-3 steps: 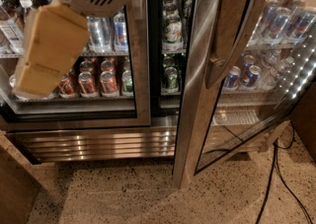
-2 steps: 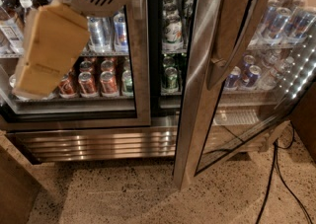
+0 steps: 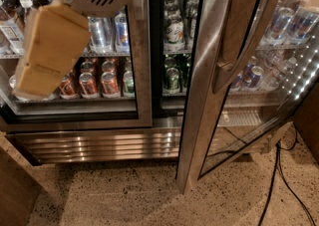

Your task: Open right fridge door

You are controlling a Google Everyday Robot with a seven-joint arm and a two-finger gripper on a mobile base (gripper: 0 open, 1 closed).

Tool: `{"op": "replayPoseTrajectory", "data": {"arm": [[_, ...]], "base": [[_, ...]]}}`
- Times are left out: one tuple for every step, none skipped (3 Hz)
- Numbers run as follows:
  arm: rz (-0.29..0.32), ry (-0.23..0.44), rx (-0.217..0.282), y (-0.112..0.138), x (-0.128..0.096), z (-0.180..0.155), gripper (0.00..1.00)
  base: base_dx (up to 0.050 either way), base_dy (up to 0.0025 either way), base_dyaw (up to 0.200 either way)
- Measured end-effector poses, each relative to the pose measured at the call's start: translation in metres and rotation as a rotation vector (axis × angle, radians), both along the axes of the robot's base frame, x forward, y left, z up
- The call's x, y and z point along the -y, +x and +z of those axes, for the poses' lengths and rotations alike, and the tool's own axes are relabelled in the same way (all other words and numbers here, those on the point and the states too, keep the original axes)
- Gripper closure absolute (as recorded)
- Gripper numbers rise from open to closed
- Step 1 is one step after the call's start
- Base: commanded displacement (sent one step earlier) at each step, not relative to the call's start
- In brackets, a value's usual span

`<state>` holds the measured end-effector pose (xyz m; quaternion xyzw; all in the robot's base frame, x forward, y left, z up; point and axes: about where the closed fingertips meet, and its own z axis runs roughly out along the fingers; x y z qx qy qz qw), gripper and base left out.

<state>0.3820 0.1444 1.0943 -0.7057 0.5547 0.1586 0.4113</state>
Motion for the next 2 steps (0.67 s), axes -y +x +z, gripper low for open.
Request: {"op": "replayPoseTrajectory", "data": {"arm": [[0.0, 0.0, 0.0, 0.0, 0.0, 0.0, 0.0], [0.0, 0.0, 0.0, 0.0, 0.0, 0.0, 0.0]], "base": [[0.0, 0.0, 0.0], [0.0, 0.0, 0.0]]}}
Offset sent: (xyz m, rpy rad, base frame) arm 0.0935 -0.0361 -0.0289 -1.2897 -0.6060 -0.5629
